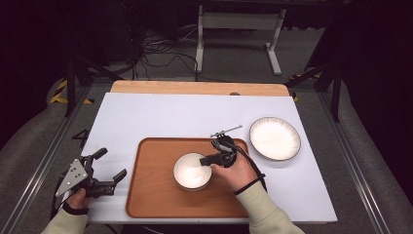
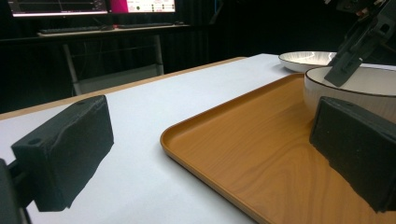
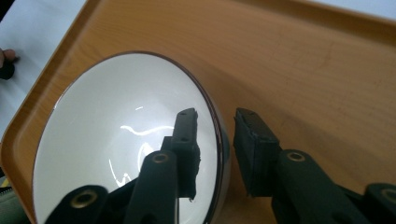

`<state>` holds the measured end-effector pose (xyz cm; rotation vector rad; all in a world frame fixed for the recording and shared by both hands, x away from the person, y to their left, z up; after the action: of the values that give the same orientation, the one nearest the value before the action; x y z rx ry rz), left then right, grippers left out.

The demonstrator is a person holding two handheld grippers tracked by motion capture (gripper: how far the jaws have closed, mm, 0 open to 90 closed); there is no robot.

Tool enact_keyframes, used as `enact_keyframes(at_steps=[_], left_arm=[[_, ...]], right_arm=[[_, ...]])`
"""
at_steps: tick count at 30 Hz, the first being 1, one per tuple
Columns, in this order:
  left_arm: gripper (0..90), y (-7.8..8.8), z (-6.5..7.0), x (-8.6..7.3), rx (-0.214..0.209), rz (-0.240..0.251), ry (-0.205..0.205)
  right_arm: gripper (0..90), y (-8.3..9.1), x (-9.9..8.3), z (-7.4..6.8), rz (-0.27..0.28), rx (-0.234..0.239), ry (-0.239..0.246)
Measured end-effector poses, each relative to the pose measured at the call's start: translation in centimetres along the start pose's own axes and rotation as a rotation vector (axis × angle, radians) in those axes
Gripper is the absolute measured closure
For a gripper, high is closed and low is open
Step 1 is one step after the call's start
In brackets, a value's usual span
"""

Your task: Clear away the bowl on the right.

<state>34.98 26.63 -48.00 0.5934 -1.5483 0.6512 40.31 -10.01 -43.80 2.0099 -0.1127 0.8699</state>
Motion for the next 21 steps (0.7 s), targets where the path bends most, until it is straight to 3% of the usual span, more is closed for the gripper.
enact_keyframes(at_steps=[12,16,17,18,19,21], left_arm=[[0.3,0.0,0.0,0.0,0.0,0.0,0.0],[0.3,0.0,0.0,0.0,0.0,-0.001,0.0],[0.3,0.0,0.0,0.0,0.0,0.0,0.001],[0.3,0.0,0.0,0.0,0.0,0.0,0.001],[0.3,0.0,0.0,0.0,0.0,0.0,0.001],[0.2,0.0,0.0,0.0,0.0,0.0,0.001]], right_arm=[[57.2,2.0,0.9,-0.4,0.196,0.028,0.172],[53.0,2.6,1.2,-0.4,0.306,0.041,0.255],[48.4,2.9,1.3,-0.3,0.356,0.044,0.298],[48.4,2.9,1.3,-0.3,0.356,0.044,0.298],[44.8,3.2,1.3,-0.2,0.431,0.035,0.362],[41.8,3.4,1.3,-0.1,0.5,0.056,0.39]])
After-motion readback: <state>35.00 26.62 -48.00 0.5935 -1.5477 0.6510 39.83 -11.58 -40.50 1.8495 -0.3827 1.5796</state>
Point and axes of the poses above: each handheld gripper's, and its own axes: y roughly backward along the jaws, x roughly out of its top, z roughly to its right, the point moved 4 cm from there along -y, roughly forward along the jaws, and after that the axes turned 8 degrees about z, right-handed, at the moved point
